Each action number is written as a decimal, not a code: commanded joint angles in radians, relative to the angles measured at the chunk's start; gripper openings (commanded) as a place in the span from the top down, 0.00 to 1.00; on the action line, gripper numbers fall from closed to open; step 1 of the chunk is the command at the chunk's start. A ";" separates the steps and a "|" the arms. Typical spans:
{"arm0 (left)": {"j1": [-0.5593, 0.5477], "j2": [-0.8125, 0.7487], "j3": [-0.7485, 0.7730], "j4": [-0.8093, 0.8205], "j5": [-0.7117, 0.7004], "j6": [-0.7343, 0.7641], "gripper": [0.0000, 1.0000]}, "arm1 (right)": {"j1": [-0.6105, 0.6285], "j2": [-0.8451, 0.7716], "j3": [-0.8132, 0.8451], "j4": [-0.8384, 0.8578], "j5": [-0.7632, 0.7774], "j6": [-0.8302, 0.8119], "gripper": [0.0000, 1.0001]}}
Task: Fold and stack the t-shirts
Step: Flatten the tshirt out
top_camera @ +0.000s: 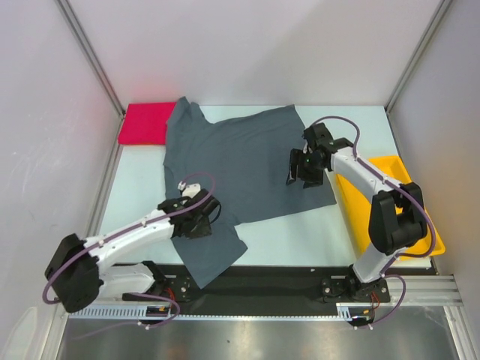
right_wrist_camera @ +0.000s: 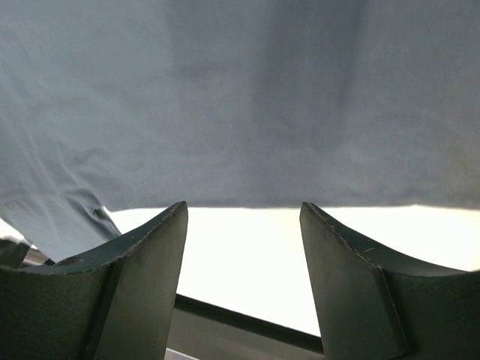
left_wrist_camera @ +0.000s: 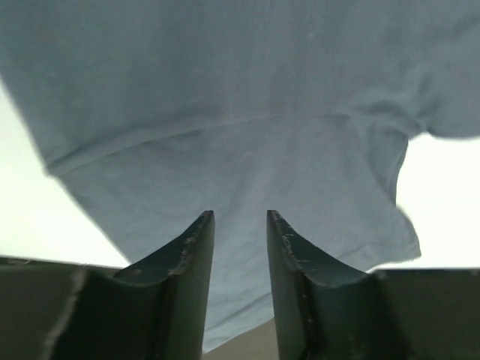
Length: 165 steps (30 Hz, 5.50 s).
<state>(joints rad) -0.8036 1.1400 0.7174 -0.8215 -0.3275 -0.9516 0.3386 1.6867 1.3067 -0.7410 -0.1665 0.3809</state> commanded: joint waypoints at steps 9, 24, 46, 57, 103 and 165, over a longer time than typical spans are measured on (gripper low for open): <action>0.184 0.286 0.022 0.272 0.151 0.037 0.61 | -0.082 -0.183 -0.102 -0.014 -0.037 -0.022 0.34; 0.357 0.673 0.456 0.151 0.091 0.209 0.61 | -0.245 -0.151 -0.182 -0.011 0.044 0.032 0.40; 0.274 -0.112 -0.045 -0.066 0.136 -0.028 0.66 | -0.362 0.007 -0.115 0.062 0.001 0.003 0.39; 0.098 -0.147 -0.179 -0.105 0.153 -0.187 0.54 | -0.245 -0.145 -0.221 0.055 -0.060 -0.027 0.35; 0.121 -0.132 0.073 -0.059 0.001 0.059 1.00 | -0.265 -0.079 -0.307 0.118 0.291 0.315 0.59; 0.121 -0.407 1.048 0.478 0.219 1.206 1.00 | -0.201 -0.910 0.052 0.012 0.193 0.049 1.00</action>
<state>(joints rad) -0.6868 0.7811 1.6348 -0.4408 -0.3634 0.1596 0.1249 0.8791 1.2934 -0.6815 -0.0051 0.4885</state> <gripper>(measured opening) 0.007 0.024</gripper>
